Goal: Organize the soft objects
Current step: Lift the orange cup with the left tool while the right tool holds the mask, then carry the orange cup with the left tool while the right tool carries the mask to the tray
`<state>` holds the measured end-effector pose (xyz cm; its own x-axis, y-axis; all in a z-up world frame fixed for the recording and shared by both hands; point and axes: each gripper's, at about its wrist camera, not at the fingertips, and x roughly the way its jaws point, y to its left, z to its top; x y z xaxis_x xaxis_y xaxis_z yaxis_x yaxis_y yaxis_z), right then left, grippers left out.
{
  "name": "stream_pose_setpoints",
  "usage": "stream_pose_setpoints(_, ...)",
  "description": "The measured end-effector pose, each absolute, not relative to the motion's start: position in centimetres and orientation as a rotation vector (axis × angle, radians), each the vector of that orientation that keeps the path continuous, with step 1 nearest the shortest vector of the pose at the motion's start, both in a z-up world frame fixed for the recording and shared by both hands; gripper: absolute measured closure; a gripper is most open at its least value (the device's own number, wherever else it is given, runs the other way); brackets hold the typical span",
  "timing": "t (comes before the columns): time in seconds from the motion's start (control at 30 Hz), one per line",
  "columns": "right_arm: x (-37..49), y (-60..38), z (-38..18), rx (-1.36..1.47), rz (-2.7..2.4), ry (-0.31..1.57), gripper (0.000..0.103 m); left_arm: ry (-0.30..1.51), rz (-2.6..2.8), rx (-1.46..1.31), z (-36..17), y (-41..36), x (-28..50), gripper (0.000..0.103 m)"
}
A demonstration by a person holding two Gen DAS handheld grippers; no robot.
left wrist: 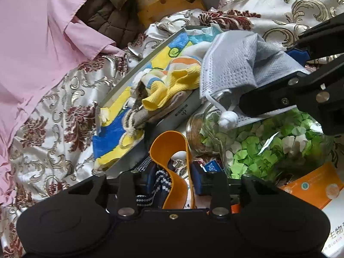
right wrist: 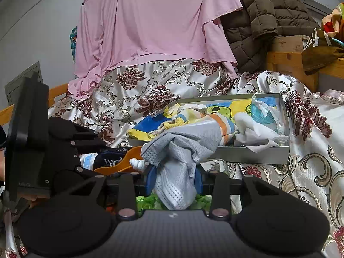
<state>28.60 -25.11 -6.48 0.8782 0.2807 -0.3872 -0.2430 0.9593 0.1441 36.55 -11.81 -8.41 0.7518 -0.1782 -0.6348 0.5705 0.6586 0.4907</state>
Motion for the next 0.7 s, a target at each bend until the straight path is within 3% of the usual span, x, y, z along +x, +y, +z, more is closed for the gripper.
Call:
stream_pose_setpoints(0.07,28.6,-25.1,-6.5,0.094,0.273,0.417,0.063,0.582,-0.455,0.732,-8.3,-11.8,36.7,0.069)
stream_pose_setpoints(0.2,28.8,-25.4,-6.3,0.100,0.265,0.413,0.063,0.594,-0.466,0.639,-7.7,-11.1,37.0,0.081)
stream_pose_setpoints(0.7,28.9,-26.1,-6.1,0.115,0.243,0.399,0.063,0.418,-0.422,0.525,-5.4,-9.8,31.8,0.085)
